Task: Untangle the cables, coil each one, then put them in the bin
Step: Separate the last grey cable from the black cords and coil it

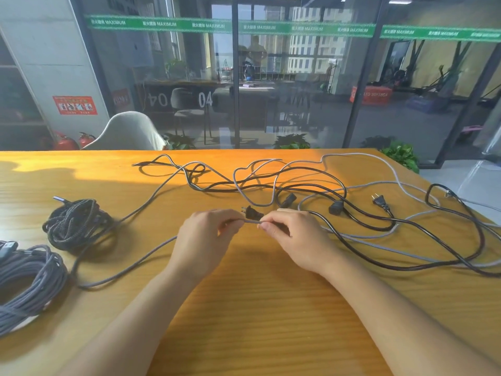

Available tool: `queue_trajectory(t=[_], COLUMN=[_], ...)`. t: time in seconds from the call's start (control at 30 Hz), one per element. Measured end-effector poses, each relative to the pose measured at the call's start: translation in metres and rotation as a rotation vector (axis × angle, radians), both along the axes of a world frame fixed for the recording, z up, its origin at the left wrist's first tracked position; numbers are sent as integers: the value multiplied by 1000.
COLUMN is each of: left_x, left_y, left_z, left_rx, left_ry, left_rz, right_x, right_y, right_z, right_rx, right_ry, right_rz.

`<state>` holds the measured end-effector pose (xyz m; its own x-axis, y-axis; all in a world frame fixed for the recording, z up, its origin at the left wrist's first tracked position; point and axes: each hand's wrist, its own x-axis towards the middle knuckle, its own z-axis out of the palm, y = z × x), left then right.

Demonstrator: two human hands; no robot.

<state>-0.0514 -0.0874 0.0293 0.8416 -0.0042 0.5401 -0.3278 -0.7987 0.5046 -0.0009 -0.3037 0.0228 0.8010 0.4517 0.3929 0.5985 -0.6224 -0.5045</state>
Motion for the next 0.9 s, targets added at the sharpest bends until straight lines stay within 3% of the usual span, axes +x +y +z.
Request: queue_trajectory(t=[0.17, 0.33, 0.47, 0.67, 0.8, 0.9], left_x=[9, 2, -3, 1, 0, 1], left_y=[42, 32, 7, 11, -7, -23], left_z=[17, 10, 5, 8, 2, -3], left_rx=[-335, -124, 5, 146, 243, 171], left_ry=[-103, -31, -84, -229, -183, -62], left_rz=[297, 251, 125, 180, -26, -58], right_x=[19, 17, 9, -2, -10, -17], right_y=[-30, -30, -22, -11, 3, 12], right_z=[2, 6, 12, 15, 15, 15], right_rx=[-87, -102, -205, -300, -238, -124], right_ry=[65, 72, 6, -107, -131, -60], right_rz=[-235, -269, -271, -195, -210, -196])
